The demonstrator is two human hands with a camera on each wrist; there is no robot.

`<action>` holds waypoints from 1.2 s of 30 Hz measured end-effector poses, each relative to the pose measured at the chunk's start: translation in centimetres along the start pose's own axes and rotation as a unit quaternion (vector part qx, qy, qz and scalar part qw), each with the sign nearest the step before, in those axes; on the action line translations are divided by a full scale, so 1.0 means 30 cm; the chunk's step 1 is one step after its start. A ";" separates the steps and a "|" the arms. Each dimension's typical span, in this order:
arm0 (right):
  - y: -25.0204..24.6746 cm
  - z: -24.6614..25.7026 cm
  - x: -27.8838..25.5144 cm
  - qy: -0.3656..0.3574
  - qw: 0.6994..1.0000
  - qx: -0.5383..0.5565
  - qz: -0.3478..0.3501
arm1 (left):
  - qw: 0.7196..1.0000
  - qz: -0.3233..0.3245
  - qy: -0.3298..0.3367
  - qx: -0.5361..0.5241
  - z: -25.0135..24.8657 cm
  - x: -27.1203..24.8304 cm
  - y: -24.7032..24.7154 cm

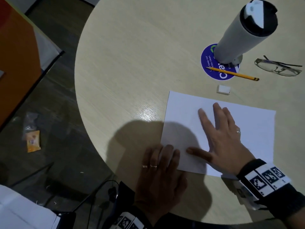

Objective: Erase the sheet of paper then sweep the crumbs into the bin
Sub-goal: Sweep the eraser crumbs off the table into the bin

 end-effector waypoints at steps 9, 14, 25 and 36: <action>-0.053 -0.103 -0.111 0.108 0.986 0.083 -0.092 | 0.995 0.059 -0.079 -0.008 -0.053 0.045 -0.037; 0.078 -0.169 -0.177 0.113 0.993 0.021 0.005 | 0.990 0.132 0.055 -0.015 -0.233 0.336 -0.020; 0.125 -0.206 -0.158 0.113 0.992 0.057 -0.022 | 0.956 0.245 0.110 0.119 -0.038 0.609 0.046; 0.153 -0.220 -0.166 0.091 0.991 0.078 -0.051 | 0.907 0.324 0.215 0.161 -0.193 0.390 0.076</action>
Point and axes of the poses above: each hand's wrist, its own x-axis towards the middle knuckle, its own y-axis out of the palm, z = x × y, the point moved 3 cm from there along x, towards the middle knuckle, and after that the axes turned 6 degrees about -x, right-handed, at the moved point
